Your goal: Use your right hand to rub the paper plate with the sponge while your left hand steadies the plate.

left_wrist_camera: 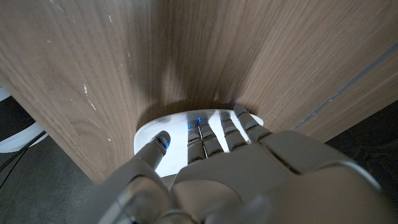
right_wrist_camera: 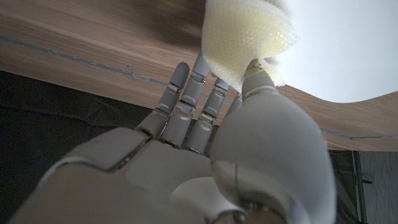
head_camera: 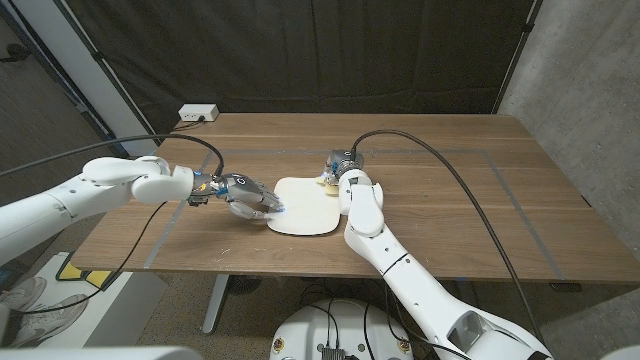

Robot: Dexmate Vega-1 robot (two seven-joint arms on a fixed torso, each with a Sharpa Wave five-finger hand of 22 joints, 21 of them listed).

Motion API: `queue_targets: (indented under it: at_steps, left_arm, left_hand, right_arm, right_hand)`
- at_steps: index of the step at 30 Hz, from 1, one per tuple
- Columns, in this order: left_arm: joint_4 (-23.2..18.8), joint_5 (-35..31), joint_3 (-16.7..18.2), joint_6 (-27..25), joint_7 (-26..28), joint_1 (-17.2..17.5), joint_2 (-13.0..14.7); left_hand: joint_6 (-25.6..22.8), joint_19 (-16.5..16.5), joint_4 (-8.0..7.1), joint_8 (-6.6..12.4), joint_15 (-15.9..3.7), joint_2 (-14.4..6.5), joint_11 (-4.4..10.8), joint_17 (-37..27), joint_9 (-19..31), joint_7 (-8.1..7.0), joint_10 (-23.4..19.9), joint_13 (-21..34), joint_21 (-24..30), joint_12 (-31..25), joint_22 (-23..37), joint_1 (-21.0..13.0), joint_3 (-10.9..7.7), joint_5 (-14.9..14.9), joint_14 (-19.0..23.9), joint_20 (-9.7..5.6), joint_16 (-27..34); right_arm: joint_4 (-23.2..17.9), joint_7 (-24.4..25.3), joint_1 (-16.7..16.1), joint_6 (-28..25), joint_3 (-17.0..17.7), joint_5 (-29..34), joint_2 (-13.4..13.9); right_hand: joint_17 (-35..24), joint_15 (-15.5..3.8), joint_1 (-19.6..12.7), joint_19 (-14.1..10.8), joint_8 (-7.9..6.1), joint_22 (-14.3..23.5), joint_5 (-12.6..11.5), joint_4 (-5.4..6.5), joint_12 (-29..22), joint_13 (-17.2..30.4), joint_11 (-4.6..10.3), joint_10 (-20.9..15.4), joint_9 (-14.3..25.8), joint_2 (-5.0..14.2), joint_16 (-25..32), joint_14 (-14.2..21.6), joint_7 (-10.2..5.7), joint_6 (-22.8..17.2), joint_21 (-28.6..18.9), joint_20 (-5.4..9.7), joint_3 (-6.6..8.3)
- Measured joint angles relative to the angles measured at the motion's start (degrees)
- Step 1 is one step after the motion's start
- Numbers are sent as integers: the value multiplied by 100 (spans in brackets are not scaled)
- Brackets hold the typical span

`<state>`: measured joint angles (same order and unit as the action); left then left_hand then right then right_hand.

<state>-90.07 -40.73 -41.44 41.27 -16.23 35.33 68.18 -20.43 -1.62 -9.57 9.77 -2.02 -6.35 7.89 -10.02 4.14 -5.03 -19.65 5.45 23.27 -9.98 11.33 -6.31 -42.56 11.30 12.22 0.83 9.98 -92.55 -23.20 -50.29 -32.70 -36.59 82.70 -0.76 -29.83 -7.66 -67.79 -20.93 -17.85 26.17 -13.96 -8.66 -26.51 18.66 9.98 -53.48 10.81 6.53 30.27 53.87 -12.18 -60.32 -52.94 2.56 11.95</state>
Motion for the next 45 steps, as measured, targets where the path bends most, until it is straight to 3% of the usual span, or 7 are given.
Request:
queue_targets:
  at_steps: [6,18,23,24,28,32,45]
  left_arm:
    - [-45,0,0,-24,0,28,23]
    - [-60,0,0,-44,0,47,-11]
    - [-44,12,0,4,0,40,-42]
    - [-11,16,-1,21,0,8,-74]
    - [3,34,-1,65,-1,-10,-93]
    - [40,34,-3,106,-2,-59,-140]
    - [84,34,-77,154,-2,-135,-203]
  left_hand:
    - [62,0,0,0,9,0,8,5,0,-17,31,0,0,0,3,0,0,0,-10,0,-8]
    - [135,0,0,1,18,-1,-45,0,4,-27,86,-1,1,0,6,2,1,0,-40,0,-13]
    - [156,0,0,21,17,-23,-45,-1,16,-9,87,-1,1,0,6,81,1,0,-58,0,0]
    - [187,-1,0,22,17,-22,-45,-1,272,-22,86,-1,1,0,6,81,1,0,-57,0,19]
    - [214,0,1,54,14,-21,-45,-1,399,-9,87,0,1,0,6,80,1,0,-55,0,23]
    - [246,0,1,60,14,0,-45,-1,620,-37,87,0,1,-2,6,58,1,0,-55,0,23]
    - [287,0,-7,63,6,1,-35,2,651,-18,97,0,0,-2,4,59,-39,0,-67,0,23]
  right_arm:
    - [100,54,-35,-24,-17,70,-7]
    - [-73,-134,-239,-67,-21,225,110]
    - [-328,-340,-416,-94,-15,331,214]
    - [-385,-512,-449,-95,-13,397,236]
    - [-610,-617,-590,-82,13,434,343]
    - [-908,-938,-739,122,81,398,504]
    - [-1893,-1749,-1171,758,333,-122,1028]
  right_hand:
    - [-7,0,19,19,0,0,1,0,0,-4,82,-81,0,-25,0,-1,-28,-31,-10,-20,0]
    - [-35,-21,10,52,2,-1,6,-2,23,-26,73,-131,-28,-33,-41,21,-19,-41,-121,9,-2]
    - [-55,-13,8,83,21,-1,-25,22,39,-18,73,-132,-33,-34,-57,30,-49,-70,-156,-21,-26]
    - [-59,-13,-20,83,21,-1,-25,22,42,-17,79,-138,-33,-62,-62,30,-49,-71,-156,-21,-26]
    - [-83,-20,-21,83,23,-1,-25,22,50,-17,80,-185,-33,-62,-67,78,-82,-104,-212,-21,-26]
    - [-103,-21,-39,82,40,-1,-31,6,65,-9,80,-187,-33,-80,-67,79,-90,-112,-244,-21,-44]
    - [-142,-21,-58,82,78,-16,-49,12,88,-7,62,-271,-30,-100,-67,79,-110,-175,-365,-21,-51]
